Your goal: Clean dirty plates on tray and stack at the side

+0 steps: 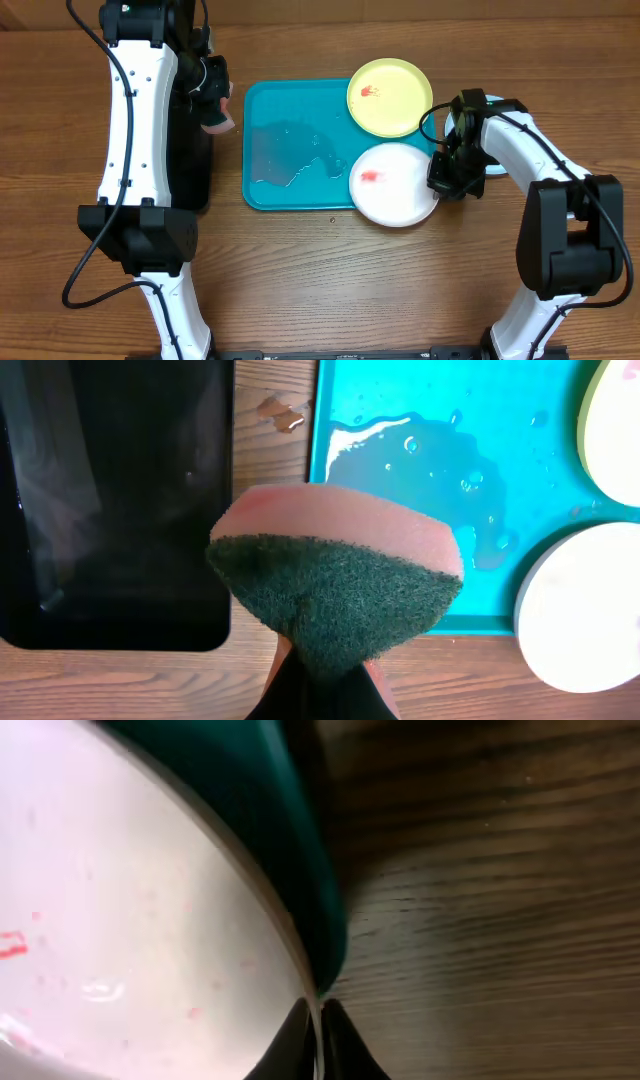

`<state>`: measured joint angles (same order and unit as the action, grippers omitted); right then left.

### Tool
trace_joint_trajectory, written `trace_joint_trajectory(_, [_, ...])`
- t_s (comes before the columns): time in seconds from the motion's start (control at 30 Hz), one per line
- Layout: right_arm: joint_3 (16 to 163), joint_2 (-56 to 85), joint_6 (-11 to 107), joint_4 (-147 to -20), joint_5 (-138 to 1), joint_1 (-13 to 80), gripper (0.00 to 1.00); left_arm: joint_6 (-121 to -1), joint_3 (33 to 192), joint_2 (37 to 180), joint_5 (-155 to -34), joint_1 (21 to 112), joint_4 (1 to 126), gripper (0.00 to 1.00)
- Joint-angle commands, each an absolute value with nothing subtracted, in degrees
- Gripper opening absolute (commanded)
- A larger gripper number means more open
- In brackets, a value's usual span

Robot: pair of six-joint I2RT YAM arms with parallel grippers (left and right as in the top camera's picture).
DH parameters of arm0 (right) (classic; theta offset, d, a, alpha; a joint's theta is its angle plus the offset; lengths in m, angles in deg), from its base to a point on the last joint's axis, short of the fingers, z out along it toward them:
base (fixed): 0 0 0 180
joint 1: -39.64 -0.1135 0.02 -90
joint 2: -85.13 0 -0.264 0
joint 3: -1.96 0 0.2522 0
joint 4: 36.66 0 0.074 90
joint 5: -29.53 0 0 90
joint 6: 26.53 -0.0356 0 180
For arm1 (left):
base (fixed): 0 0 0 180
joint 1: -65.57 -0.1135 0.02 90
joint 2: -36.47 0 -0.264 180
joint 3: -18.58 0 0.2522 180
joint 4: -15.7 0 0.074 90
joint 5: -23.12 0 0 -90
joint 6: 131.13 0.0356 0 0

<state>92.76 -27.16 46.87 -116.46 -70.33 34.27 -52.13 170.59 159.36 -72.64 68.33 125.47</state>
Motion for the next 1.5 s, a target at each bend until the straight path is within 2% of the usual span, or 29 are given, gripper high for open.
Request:
trace_joint_trajectory(0.0, [92.7, -26.4, 46.9, -116.5, -69.7, 33.6, 0.04, -53.1, 171.2, 157.6, -72.2, 68.6, 125.3, 0.04])
trace_joint_trajectory(0.27, [92.9, -24.9, 46.9, -116.5, -74.2, 33.2, 0.04, -53.1, 171.2, 157.7, -72.2, 68.6, 125.2, 0.04])
trace_joint_trajectory(0.43, [96.1, -23.9, 45.2, -115.1, -74.7, 29.9, 0.04, -53.1, 171.2, 157.7, -72.2, 68.6, 125.2, 0.04])
trace_joint_trajectory(0.63, [96.8, -24.2, 43.2, -104.7, -74.3, 21.8, 0.04, -53.1, 171.2, 157.7, -72.2, 68.6, 125.0, 0.04])
trace_joint_trajectory(0.87, [96.8, -25.8, 37.9, -92.1, -66.2, 11.6, 0.04, -53.1, 171.2, 157.7, -72.2, 68.6, 124.9, 0.04])
trace_joint_trajectory(1.17, [96.8, -30.5, 36.4, -85.8, -64.6, 9.1, 0.05, -53.1, 171.2, 157.7, -72.2, 68.6, 124.8, 0.04])
trace_joint_trajectory(1.37, [96.8, -32.4, 36.4, -85.0, -64.6, 9.8, 0.25, -53.1, 171.2, 157.7, -72.3, 68.6, 124.7, 0.04])
trace_joint_trajectory(1.47, [96.8, -32.7, 36.4, -85.0, -64.6, 9.9, 0.47, -53.1, 171.2, 158.0, -72.3, 68.7, 124.7, 0.04])
